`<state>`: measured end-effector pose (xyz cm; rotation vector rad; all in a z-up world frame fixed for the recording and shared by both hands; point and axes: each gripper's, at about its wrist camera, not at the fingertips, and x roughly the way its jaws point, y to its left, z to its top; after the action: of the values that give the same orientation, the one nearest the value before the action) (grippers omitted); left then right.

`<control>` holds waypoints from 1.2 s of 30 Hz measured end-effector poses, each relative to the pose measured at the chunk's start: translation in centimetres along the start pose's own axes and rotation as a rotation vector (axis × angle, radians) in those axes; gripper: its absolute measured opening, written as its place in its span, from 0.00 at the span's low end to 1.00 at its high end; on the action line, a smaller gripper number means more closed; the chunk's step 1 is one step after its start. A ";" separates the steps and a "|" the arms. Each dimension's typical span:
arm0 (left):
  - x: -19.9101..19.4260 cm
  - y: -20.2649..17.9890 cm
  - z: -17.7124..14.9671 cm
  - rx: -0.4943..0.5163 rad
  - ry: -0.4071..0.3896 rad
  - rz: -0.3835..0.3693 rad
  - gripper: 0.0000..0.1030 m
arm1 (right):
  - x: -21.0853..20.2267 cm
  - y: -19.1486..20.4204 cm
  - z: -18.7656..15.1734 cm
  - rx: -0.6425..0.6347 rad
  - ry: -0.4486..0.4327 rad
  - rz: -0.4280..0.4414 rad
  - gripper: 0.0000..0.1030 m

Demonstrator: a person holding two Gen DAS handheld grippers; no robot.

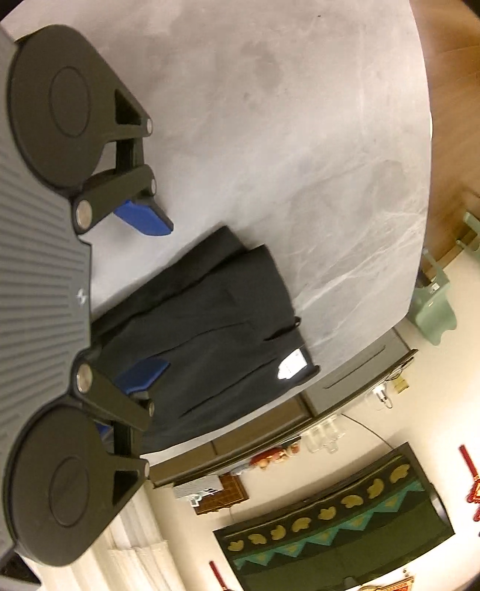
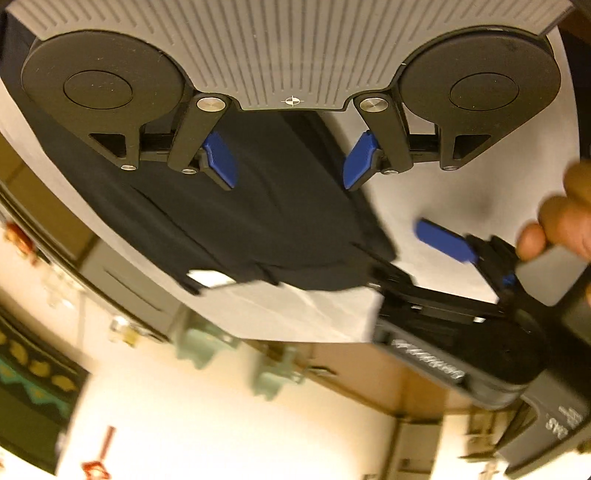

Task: Fold clothes

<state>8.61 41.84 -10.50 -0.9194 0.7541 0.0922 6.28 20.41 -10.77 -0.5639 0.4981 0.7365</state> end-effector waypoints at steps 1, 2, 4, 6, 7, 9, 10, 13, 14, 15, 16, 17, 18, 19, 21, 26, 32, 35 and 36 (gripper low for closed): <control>0.2 0.1 0.2 -0.002 -0.006 -0.001 0.75 | 0.8 0.5 0.3 -0.007 0.012 0.011 0.60; 0.2 0.3 0.2 -0.007 -0.009 -0.005 0.75 | 1.5 0.7 0.4 -0.009 0.029 0.022 0.52; 0.3 0.7 0.3 -0.014 -0.016 -0.010 0.75 | 2.5 1.0 0.2 -0.010 0.066 0.040 0.38; 0.5 0.8 0.3 -0.015 -0.020 -0.013 0.76 | 2.9 1.0 0.0 -0.009 0.078 0.040 0.15; 0.6 0.7 0.3 -0.014 -0.021 -0.015 0.78 | 3.0 0.9 -0.1 -0.009 0.082 0.033 0.05; 0.7 0.6 0.0 -0.008 -0.023 -0.023 0.81 | 2.8 0.3 -0.1 0.005 0.074 0.025 0.02; 0.7 0.6 -0.1 -0.005 -0.023 -0.028 0.83 | 2.5 0.0 0.0 0.018 0.065 0.024 0.02; 1.2 0.4 -0.4 -0.008 -0.019 -0.055 0.86 | 1.1 -1.0 0.9 0.065 0.033 0.025 0.01; 1.4 0.3 -0.4 -0.013 -0.019 -0.065 0.86 | 0.7 -1.3 1.1 0.081 0.026 0.030 0.01; 1.7 0.2 -0.4 -0.018 -0.018 -0.076 0.86 | 0.4 -1.6 1.3 0.096 0.020 0.038 0.01; 2.2 -0.1 -0.3 -0.016 -0.017 -0.082 0.86 | 0.1 -1.9 1.4 0.109 0.019 0.046 0.01; 2.7 -0.6 -0.1 -0.009 -0.018 -0.081 0.86 | 0.1 -2.1 1.4 0.118 0.023 0.052 0.01; 3.0 -0.8 0.1 -0.012 -0.021 -0.076 0.84 | 0.1 -2.2 1.4 0.123 0.028 0.055 0.01; 3.5 -0.8 0.5 -0.027 -0.010 -0.074 0.71 | 0.1 -2.3 1.3 0.128 0.035 0.059 0.01; 4.5 -0.6 1.2 -0.057 0.021 -0.076 0.40 | 0.4 -2.8 1.0 0.144 0.052 0.069 0.01; 5.0 -0.1 1.3 -0.049 0.011 -0.050 0.21 | 0.4 -5.5 0.5 0.253 0.064 0.101 0.40; 3.6 -0.4 0.5 -0.031 -0.057 -0.032 0.15 | 0.8 -8.8 0.4 0.387 0.054 0.081 0.41; 3.1 -0.3 -0.1 -0.061 -0.069 -0.042 0.25 | 1.9 -10.0 -0.3 0.449 0.085 0.059 0.41; 3.0 -0.2 -0.3 -0.071 -0.073 -0.046 0.29 | 2.4 -10.2 -0.6 0.457 0.101 0.049 0.41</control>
<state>10.71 40.81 -12.34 -0.9953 0.6646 0.1120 15.18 15.00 -9.64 -0.1614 0.7508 0.6153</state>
